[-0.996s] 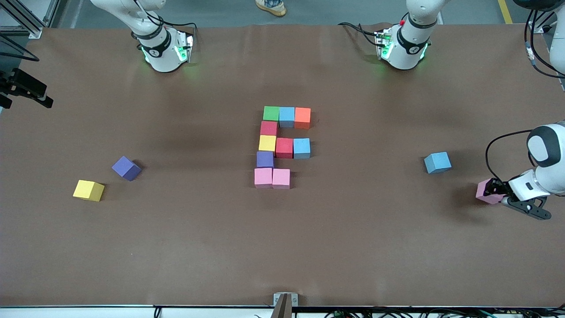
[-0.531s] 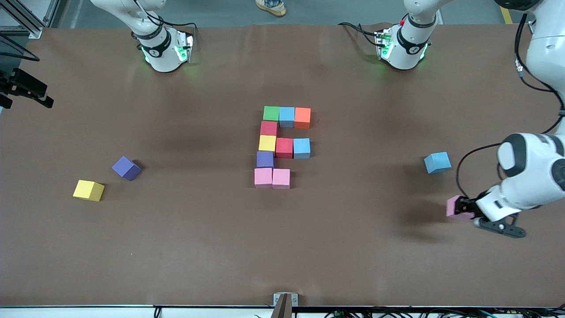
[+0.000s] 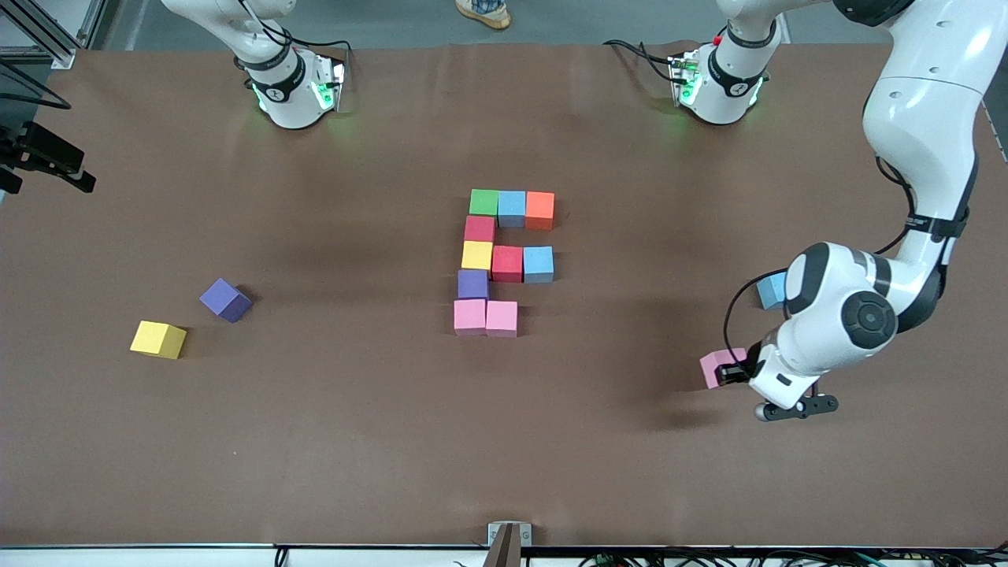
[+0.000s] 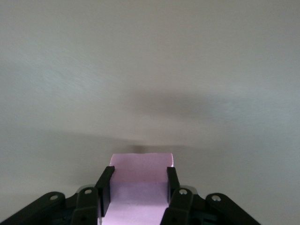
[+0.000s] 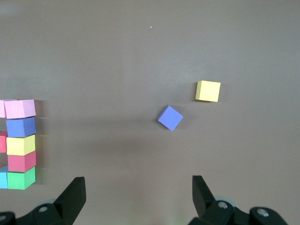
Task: Arrange 11 blocks into digit 3
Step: 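Carry the pink cube toward the row of pink cubes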
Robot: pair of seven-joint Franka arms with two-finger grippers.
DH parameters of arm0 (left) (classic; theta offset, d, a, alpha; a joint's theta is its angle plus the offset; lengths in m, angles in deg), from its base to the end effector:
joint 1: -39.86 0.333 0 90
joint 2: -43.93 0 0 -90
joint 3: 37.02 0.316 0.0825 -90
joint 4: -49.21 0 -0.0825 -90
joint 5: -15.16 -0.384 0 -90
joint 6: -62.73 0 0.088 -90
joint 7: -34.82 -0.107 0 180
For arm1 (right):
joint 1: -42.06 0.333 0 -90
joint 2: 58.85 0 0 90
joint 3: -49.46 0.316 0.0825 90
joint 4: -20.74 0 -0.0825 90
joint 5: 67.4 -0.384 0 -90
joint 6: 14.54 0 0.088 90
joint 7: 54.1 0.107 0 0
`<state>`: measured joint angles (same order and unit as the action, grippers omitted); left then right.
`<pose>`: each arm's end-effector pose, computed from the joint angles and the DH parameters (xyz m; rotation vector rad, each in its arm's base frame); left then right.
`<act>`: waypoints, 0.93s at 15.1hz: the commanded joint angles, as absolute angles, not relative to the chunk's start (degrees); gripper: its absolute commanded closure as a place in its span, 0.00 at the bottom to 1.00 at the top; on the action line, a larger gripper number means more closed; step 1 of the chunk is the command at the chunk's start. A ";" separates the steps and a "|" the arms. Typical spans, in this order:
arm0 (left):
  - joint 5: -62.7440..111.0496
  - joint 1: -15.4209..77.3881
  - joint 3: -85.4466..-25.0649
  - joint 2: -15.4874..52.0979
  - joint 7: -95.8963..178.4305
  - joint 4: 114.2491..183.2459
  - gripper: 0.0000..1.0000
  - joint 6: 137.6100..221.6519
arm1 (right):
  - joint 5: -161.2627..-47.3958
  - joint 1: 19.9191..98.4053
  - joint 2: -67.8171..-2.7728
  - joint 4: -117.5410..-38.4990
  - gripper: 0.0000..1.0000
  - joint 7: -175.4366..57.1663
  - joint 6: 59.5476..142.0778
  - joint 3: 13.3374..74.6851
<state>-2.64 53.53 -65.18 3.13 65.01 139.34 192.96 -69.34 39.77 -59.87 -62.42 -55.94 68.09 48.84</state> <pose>0.6965 -0.1165 0.2662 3.0338 0.2983 0.0776 0.5344 -0.0233 0.6785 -3.1081 0.0220 -0.0155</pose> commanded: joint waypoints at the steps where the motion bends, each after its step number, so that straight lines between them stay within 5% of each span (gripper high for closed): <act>1: -2.77 47.87 -64.27 2.36 77.92 136.23 1.00 192.20 | -69.07 39.16 -60.17 -62.41 0.00 -56.30 67.81 49.46; 14: 1.78 34.60 -65.32 1.04 122.77 128.41 1.00 187.36 | -69.07 39.16 -60.17 -62.41 0.00 -56.39 67.72 49.55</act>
<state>-0.88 36.59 -65.85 2.81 119.03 132.63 188.91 -69.34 39.77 -59.87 -62.41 -55.94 68.09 48.93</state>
